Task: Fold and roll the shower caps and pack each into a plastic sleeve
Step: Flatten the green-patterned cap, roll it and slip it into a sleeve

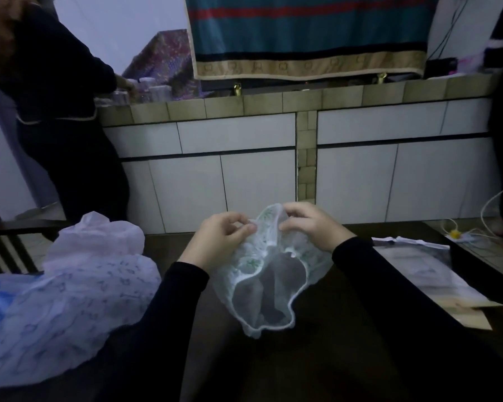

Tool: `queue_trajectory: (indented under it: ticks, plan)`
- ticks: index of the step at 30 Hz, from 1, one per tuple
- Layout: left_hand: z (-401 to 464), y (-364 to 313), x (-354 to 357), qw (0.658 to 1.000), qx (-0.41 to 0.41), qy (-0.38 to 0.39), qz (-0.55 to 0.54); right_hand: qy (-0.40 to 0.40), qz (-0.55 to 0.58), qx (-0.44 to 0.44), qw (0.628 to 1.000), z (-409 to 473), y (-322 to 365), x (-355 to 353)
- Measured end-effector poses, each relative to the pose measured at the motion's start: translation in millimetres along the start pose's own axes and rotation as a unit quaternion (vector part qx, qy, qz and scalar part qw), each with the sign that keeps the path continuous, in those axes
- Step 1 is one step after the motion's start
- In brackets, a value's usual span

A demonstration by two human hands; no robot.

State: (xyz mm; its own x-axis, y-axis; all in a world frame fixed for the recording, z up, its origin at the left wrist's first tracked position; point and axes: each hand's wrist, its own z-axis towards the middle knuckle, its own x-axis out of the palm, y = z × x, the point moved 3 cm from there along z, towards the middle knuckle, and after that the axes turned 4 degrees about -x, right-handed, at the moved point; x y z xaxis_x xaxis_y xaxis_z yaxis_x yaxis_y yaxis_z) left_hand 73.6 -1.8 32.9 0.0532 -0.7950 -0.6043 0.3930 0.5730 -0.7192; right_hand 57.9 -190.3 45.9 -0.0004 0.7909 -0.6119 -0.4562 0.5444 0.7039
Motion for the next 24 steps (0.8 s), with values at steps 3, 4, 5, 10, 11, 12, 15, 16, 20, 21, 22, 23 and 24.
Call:
queue_trajectory:
  ticks: [3, 4, 5, 10, 11, 12, 15, 16, 20, 21, 22, 23, 24]
  plan:
    - [0.1, -4.0, -6.0, 0.997, 0.054, -0.037, 0.042, -0.037, -0.017, -0.015, 0.999, -1.7, -3.6, 0.1]
    - [-0.3, -5.9, -8.8, 0.996, 0.063, -0.052, 0.026, -0.056, -0.035, -0.009, 0.998, -4.0, -4.1, -1.1]
    - [-0.6, -7.3, -12.0, 0.995, 0.068, -0.068, 0.001, -0.070, -0.037, -0.001, 0.997, -5.1, -6.1, -2.2]
    - [-1.5, -14.3, -22.7, 0.992, 0.061, -0.052, -0.098, -0.066, -0.058, 0.057, 0.995, -6.0, -18.3, -10.1]
    - [0.2, -16.5, -20.4, 0.992, 0.059, -0.020, -0.114, -0.065, -0.073, 0.051, 0.994, -5.3, -15.5, -11.2]
    - [2.6, -17.8, -16.4, 0.990, 0.054, 0.007, -0.130, -0.074, -0.070, 0.033, 0.994, -4.0, -11.3, -11.6]
    - [6.7, -14.9, 1.1, 0.989, 0.031, 0.070, -0.128, -0.084, -0.039, -0.003, 0.996, 0.1, 2.2, -8.5]
    - [6.0, -10.6, 7.2, 0.990, 0.020, 0.087, -0.112, -0.080, -0.063, 0.002, 0.995, 1.3, 1.3, -5.7]
    - [-7.2, 8.5, 12.7, 0.984, -0.047, 0.081, -0.150, -0.107, -0.085, 0.041, 0.990, -1.3, -25.4, -1.7]
    - [-11.1, 14.5, 11.2, 0.983, -0.055, 0.080, -0.154, -0.115, -0.066, 0.054, 0.990, -3.4, -33.5, -2.5]
    - [-15.0, 20.6, 11.1, 0.983, -0.061, 0.090, -0.150, -0.121, -0.052, 0.069, 0.989, -5.6, -40.6, -3.7]
    - [-19.8, 25.3, 11.7, 0.979, -0.074, 0.107, -0.154, -0.126, -0.040, 0.085, 0.988, -7.0, -48.0, -4.7]
    - [-23.0, 32.2, 14.4, 0.974, -0.088, 0.123, -0.170, -0.131, -0.033, 0.099, 0.986, -8.3, -55.1, -5.5]
